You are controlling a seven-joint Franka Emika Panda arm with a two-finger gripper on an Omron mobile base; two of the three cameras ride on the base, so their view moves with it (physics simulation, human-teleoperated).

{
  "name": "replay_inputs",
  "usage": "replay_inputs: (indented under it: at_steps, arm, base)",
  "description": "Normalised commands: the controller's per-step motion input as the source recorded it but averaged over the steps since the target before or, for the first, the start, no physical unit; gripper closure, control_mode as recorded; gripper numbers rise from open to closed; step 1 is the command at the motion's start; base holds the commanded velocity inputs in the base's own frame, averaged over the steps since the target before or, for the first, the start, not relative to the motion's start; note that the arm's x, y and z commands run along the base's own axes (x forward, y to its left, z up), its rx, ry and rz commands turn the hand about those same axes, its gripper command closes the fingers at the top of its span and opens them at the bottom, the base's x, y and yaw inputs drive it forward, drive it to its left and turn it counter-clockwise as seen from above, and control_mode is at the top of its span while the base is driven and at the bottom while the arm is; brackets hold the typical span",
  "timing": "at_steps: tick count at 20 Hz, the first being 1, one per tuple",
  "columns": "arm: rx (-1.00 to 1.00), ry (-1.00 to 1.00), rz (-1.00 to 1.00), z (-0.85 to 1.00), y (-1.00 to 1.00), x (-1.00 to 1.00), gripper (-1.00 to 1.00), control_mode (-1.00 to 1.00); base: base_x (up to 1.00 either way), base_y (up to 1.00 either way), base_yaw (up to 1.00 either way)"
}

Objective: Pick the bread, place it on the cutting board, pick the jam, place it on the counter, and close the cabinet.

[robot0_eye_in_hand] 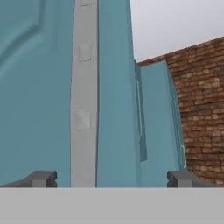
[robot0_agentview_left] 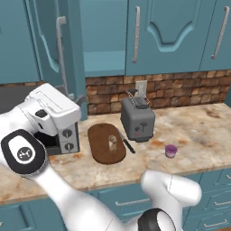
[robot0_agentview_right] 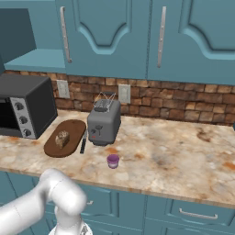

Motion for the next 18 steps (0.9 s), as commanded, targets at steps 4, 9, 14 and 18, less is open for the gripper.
replay_inputs:
  at_steps: [4,9,14,18]
  arm:
    - [0.00,0.00,0.00,0.00,-0.25,0.32,-1.00,-1.00]
    - [0.02,0.01,0.05,0.00,-0.37,0.39,-1.00,-1.00]
    - [0.02,0.00,0.07,0.00,-0.36,0.34,-1.00,-1.00]
    - [0.04,0.00,0.09,0.00,-0.44,0.26,-1.00,-1.00]
  base:
    - [0.00,0.00,0.00]
    - [0.00,0.00,0.00]
    - [0.00,0.00,0.00]
    - [0.00,0.00,0.00]
